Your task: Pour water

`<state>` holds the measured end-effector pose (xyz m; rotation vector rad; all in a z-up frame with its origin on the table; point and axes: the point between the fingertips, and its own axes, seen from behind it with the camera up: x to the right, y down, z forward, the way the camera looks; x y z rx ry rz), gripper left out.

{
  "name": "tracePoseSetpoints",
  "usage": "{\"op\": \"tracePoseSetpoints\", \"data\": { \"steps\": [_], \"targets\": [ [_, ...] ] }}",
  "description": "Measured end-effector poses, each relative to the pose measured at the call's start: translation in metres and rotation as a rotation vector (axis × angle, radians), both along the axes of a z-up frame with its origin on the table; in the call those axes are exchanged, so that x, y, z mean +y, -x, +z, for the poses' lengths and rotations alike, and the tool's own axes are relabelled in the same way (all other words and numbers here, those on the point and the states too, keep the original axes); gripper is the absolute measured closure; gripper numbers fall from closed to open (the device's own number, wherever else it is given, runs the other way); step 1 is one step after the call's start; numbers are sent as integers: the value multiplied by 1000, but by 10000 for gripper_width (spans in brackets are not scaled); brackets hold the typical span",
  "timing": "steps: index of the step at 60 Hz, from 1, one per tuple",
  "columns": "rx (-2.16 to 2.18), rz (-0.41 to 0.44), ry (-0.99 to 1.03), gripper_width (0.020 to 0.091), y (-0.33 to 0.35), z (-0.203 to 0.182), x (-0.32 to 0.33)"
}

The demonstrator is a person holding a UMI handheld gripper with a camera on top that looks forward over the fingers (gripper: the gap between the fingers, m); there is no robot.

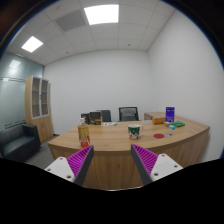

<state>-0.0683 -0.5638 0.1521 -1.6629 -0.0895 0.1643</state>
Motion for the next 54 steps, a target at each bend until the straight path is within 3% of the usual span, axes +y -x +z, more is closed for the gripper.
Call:
{"op": "tracePoseSetpoints", "data": {
  "steps": [26,43,54],
  "targets": [
    [-37,45,27,284,43,-18,56],
    [-45,166,27,291,168,-42,171],
    [-40,107,23,295,210,-51,260]
  ]
}}
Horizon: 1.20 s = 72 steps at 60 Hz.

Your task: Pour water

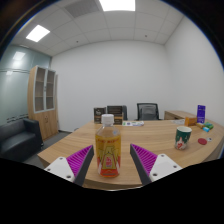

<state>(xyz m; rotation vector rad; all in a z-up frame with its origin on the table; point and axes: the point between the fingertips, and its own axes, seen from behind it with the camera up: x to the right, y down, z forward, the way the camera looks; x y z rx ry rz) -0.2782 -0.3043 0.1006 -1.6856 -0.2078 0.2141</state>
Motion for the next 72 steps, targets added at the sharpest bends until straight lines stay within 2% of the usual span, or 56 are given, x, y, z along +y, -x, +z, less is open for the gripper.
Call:
{"op": "tracePoseSetpoints", "data": {
  "steps": [10,12,14,19,29,39,42,56,72],
  "targets": [
    [-35,-41,-9,310,23,-4,54],
    [-55,-40,-1,357,28,-10,61],
    [-70,-42,-6,470,22,-12,68],
    [-44,-70,-27,521,27,-13,71],
    [-23,-64,-24,644,29,-13,73],
    [159,-7,84,653,17,-9,87],
    [259,10,118,653,6,6,95],
    [851,-7,149,651,-92,76,150],
    [1681,-4,351,651,-179,69,186]
  ]
}}
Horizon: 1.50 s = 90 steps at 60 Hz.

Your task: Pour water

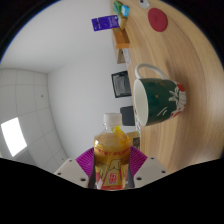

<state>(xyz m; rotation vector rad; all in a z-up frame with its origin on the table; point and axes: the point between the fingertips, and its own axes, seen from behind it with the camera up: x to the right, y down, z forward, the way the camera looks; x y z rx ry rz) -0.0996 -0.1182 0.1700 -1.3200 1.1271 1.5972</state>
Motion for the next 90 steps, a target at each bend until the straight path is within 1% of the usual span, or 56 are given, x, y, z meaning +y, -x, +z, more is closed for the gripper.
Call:
{"op": "tracePoseSetpoints", "data": {
  "steps": [5,12,13,19,20,23,26,29,34,35,42,46,49,50,51,55,57,62,63,71,74,75,81,83,85,90],
  "targets": [
    [165,-9,64,652,-6,-3,9],
    [242,-34,102,652,-13,-5,-1],
    [249,-37,108,651,-16,-8,11],
    [297,-33,124,653,-15,-4,10],
    [293,-30,124,650,-13,1,0],
    [262,-22,115,651,-12,-3,14],
    [197,-13,83,653,-9,9,5],
    [87,-33,35,650,-18,27,9],
    [-154,-117,-78,650,-59,64,11],
    [-211,-136,-114,652,-72,71,-1],
    [-663,-361,-196,650,-161,106,7],
    [-916,-472,-202,650,-210,110,6],
    [-1069,-517,-202,651,-248,99,0],
    [-1109,-531,-163,650,-249,103,4],
    [-1153,-537,-148,650,-257,96,5],
    [-1319,-537,-85,651,-288,63,11],
    [-1391,-526,-63,651,-304,40,13],
    [-1517,-483,26,653,-328,0,16],
    [-1540,-478,23,653,-339,-21,19],
    [-1590,-386,76,650,-346,-65,25],
    [-1628,-368,77,646,-349,-75,30],
    [-1644,-381,52,651,-347,-73,31],
    [-1746,-349,10,648,-338,-74,32],
    [-1768,-351,5,647,-335,-75,32],
    [-1775,-357,11,625,-336,-75,32],
    [-1757,-358,26,601,-338,-75,32]
  ]
}}
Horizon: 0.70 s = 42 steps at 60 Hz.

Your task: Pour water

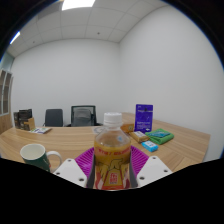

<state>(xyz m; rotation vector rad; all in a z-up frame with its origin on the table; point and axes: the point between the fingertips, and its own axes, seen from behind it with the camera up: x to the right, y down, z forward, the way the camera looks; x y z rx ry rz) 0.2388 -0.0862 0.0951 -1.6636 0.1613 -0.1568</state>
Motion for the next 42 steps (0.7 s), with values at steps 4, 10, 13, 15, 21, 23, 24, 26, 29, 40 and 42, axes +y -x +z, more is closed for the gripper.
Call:
{"op": "tracePoseSetpoints", "data": {
  "steps": [4,10,13,15,21,23,24,26,29,40,42],
  "targets": [
    [1,0,10,535,1,-1,-1],
    [-20,5,67,336,0,-7,-5],
    [-27,-12,78,266,-5,-5,-10],
    [-30,-18,72,275,-6,0,-17],
    [-7,2,53,262,3,18,-48],
    [10,9,52,262,7,21,-60],
    [20,12,51,264,8,24,-66],
    [38,16,48,261,12,27,-83],
    [60,29,46,267,23,32,-108],
    [136,152,35,270,82,40,-195],
    [154,175,43,269,94,39,-209]
  ]
}}
